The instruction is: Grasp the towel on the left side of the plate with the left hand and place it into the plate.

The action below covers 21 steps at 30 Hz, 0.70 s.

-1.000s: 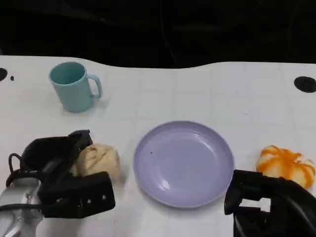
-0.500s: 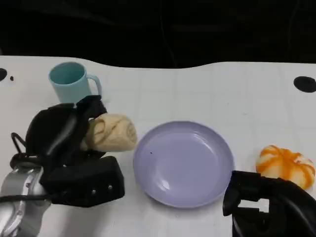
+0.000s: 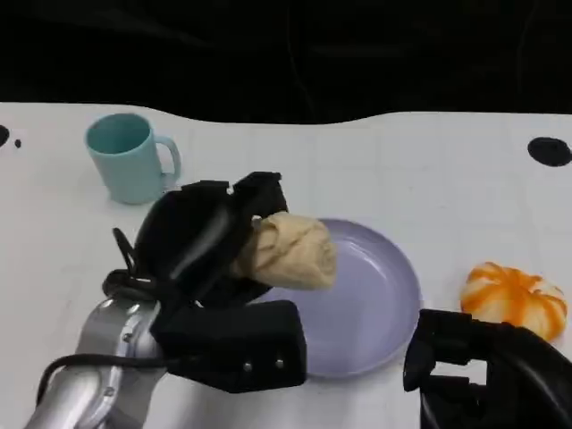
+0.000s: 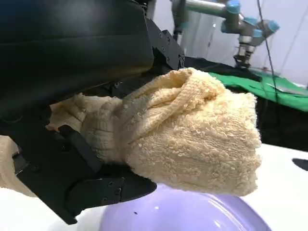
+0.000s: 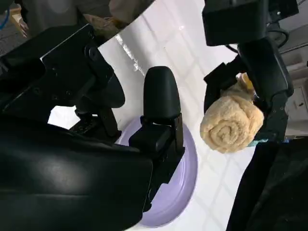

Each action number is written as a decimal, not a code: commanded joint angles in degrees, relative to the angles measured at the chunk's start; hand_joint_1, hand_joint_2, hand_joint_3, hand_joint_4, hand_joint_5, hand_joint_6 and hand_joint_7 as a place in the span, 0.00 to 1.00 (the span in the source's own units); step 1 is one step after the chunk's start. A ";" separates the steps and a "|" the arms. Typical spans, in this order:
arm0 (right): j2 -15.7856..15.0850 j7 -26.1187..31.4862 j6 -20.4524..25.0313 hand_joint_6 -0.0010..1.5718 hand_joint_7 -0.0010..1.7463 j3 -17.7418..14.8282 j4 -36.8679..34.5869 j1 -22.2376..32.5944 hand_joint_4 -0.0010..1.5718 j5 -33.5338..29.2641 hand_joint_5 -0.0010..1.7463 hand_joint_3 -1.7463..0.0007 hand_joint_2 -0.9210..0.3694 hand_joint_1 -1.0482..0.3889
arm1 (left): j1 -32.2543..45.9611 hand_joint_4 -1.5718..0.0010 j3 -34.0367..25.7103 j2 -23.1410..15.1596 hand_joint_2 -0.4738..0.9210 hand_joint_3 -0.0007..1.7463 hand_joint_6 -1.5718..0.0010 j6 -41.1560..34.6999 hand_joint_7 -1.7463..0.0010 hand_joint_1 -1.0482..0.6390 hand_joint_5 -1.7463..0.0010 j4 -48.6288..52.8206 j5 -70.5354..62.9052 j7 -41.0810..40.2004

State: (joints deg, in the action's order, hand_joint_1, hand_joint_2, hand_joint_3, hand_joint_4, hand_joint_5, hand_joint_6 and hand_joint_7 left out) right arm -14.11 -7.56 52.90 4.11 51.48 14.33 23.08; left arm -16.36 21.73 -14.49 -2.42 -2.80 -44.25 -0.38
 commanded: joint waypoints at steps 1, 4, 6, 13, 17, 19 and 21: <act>-0.63 0.34 0.40 0.43 0.91 -0.42 1.19 0.06 0.52 -0.03 1.00 0.16 0.37 0.77 | -1.96 0.40 2.23 2.34 0.64 0.66 0.56 -1.21 0.00 0.49 0.00 0.21 -0.27 2.79; -0.63 0.11 -0.19 0.43 0.91 -0.35 1.28 0.36 0.52 0.01 1.00 0.16 0.37 0.77 | -2.69 0.41 3.41 3.36 0.67 0.62 0.56 -1.98 0.00 0.49 0.00 0.77 -0.50 4.29; -0.57 0.29 0.20 0.44 0.91 -0.36 1.54 0.24 0.52 0.07 1.00 0.16 0.38 0.77 | -3.04 0.40 3.97 3.74 0.69 0.62 0.56 -2.58 0.04 0.49 0.00 0.88 -0.49 5.68; -0.54 0.61 0.49 0.44 0.91 -0.12 1.52 -0.14 0.52 -0.04 1.00 0.16 0.38 0.77 | -4.30 0.64 5.41 2.61 0.96 0.19 0.54 -6.04 0.73 0.44 0.23 -0.46 0.28 16.20; -0.57 0.93 0.92 0.44 0.91 0.06 1.43 -0.46 0.52 -0.26 1.00 0.16 0.38 0.77 | -4.23 0.77 5.72 1.33 1.00 0.13 0.73 -7.01 0.94 0.35 0.57 -2.16 -0.35 20.30; -0.47 0.99 1.00 0.44 0.91 0.08 1.35 -0.52 0.52 -0.17 1.00 0.16 0.38 0.77 | -3.85 0.84 5.56 0.86 1.00 0.13 0.81 -7.42 0.99 0.30 0.67 -3.29 -0.54 21.41; -0.39 1.12 1.24 0.44 0.91 0.11 1.45 -0.65 0.52 -0.06 1.00 0.16 0.38 0.77 | -3.38 0.89 5.41 0.30 1.00 0.13 0.86 -7.69 1.00 0.27 0.70 -4.60 -0.78 22.20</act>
State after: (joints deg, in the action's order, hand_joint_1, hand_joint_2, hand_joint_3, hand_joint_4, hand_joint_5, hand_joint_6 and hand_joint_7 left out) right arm -14.14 -6.77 53.50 4.29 52.60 14.10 23.08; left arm -19.69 27.26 -13.00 -9.63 -5.31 -44.67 20.38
